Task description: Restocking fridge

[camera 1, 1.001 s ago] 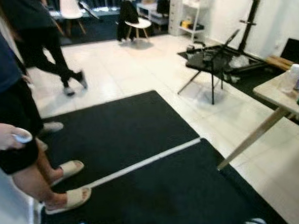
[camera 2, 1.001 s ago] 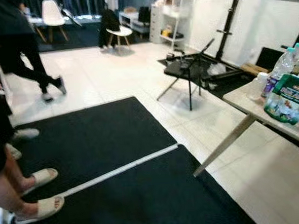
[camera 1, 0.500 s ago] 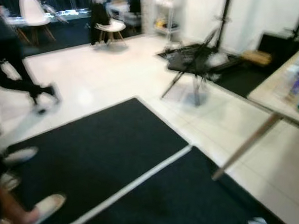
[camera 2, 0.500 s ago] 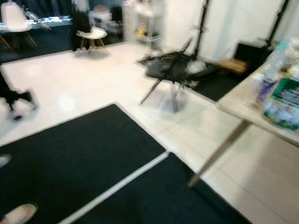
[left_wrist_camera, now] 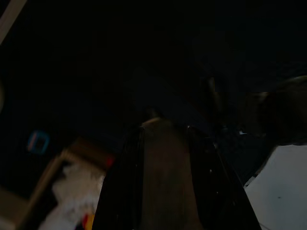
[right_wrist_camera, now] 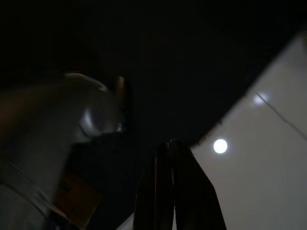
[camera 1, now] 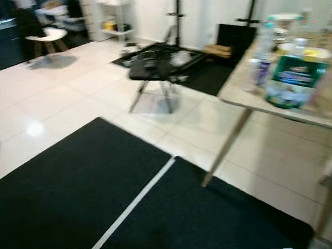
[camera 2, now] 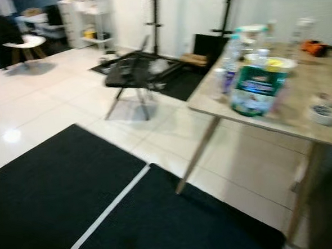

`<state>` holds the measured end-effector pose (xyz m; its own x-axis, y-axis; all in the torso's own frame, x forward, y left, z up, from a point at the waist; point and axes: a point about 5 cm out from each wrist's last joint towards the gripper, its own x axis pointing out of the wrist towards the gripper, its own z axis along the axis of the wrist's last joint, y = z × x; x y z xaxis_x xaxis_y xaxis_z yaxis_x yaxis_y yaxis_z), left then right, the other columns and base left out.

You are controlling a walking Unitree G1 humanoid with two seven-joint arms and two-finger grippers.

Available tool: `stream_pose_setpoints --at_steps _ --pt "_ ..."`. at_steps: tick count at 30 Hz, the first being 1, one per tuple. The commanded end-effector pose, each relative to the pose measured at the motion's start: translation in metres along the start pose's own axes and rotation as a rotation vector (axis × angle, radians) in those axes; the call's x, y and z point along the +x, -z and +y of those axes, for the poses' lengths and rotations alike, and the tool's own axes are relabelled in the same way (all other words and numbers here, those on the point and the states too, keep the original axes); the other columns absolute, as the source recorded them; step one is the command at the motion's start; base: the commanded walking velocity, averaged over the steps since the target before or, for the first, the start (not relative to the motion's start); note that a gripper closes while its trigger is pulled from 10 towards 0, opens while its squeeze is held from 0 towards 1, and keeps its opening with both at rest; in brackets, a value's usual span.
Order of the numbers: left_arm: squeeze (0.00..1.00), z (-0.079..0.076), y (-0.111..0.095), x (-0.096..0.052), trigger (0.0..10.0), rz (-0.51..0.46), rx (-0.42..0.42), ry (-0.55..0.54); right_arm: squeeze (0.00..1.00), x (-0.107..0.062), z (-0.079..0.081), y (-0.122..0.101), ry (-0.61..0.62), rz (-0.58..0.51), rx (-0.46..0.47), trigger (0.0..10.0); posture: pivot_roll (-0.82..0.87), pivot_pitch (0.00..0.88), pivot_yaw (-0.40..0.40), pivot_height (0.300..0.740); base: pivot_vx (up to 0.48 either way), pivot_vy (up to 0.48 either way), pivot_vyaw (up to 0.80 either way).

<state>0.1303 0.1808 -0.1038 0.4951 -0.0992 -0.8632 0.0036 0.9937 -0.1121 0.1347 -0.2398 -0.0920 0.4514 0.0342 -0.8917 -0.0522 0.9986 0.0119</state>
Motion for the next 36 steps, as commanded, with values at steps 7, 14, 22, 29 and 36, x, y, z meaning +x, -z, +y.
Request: stream_pose_setpoints --at_steps 7,14,22,29,36 --pt "0.0 -0.0028 0.0103 -0.0014 10.0 0.038 -0.017 0.018 0.0 0.0011 0.0019 -0.0053 -0.006 -0.019 -0.011 10.0 -0.08 0.035 -0.007 0.74 0.202 0.0 0.0" --pt "0.0 -0.002 0.0108 -0.0017 10.0 0.04 -0.013 0.016 0.0 0.0009 0.0027 -0.0029 -0.01 -0.014 -0.011 10.0 -0.08 0.03 -0.006 0.74 0.373 0.0 0.0" --pt "0.0 -0.0009 0.0115 -0.0021 10.0 0.042 -0.01 0.016 0.0 0.0007 0.0026 -0.0019 -0.011 -0.012 -0.013 10.0 -0.08 0.026 -0.007 0.74 0.369 0.0 0.0" --pt "0.0 -0.0009 0.0111 -0.002 10.0 0.042 -0.008 0.017 0.0 0.0008 0.0028 -0.0012 -0.009 -0.009 -0.011 10.0 -0.08 0.023 -0.005 0.74 0.349 0.0 0.0" --pt "0.0 -0.0022 0.0095 -0.0014 10.0 0.037 -0.008 0.02 0.0 0.0008 0.0033 -0.0005 -0.01 -0.009 -0.005 10.0 -0.08 0.024 -0.004 0.74 0.335 0.0 0.0"
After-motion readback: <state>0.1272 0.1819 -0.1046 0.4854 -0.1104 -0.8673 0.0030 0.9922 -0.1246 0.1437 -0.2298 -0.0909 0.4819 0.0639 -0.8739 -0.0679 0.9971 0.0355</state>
